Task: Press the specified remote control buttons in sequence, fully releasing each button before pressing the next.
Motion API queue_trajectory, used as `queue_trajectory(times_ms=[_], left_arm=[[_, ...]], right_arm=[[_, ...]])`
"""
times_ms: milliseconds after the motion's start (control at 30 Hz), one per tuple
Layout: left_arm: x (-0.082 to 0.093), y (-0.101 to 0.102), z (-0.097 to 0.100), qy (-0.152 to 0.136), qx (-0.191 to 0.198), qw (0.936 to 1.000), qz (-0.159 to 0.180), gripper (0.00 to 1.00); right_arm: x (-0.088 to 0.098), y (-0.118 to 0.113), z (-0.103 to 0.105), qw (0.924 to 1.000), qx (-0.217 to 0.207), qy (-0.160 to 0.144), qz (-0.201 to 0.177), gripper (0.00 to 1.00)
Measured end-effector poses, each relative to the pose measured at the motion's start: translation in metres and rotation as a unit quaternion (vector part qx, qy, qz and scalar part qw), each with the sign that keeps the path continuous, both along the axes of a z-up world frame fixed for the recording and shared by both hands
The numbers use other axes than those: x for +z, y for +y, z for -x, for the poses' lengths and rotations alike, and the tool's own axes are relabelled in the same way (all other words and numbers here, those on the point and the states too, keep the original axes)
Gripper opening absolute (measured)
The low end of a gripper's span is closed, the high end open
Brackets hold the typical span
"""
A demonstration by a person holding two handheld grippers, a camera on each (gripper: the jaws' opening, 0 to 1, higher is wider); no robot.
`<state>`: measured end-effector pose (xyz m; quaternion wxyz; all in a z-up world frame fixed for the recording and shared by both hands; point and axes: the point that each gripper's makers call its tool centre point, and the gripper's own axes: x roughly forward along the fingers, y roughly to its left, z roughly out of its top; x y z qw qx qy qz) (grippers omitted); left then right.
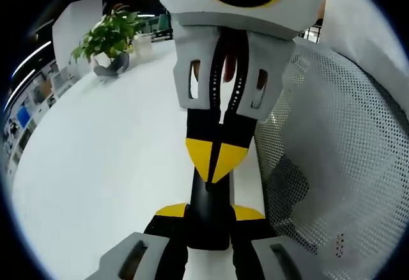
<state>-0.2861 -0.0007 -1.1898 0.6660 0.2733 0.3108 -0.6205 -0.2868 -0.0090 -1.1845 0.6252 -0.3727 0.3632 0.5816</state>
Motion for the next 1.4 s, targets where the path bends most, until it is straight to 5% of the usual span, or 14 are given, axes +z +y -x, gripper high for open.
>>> queue_trajectory(times_ms=[667,833,1100,1400], left_arm=[[0.0004,0.0001,0.0005,0.0,-0.009,0.9999,-0.015,0.24],[0.0005,0.0003,0.0005,-0.001,-0.007,0.9999,-0.011,0.24],[0.0001,0.0,0.0001,0.001,-0.002,1.0,-0.006,0.24],[0.0002,0.0,0.0003,-0.001,-0.003,1.0,-0.007,0.24]], right_arm=[[0.002,0.0065,0.0029,0.9998,0.021,-0.005,0.0,0.0],[0.0003,0.0079,0.0043,0.9975,0.058,-0.031,0.026,0.0],[-0.0006,0.0084,0.0025,0.9974,0.052,-0.024,0.043,0.0],[0.0024,0.0063,0.0014,0.9996,0.024,0.01,-0.011,0.0]])
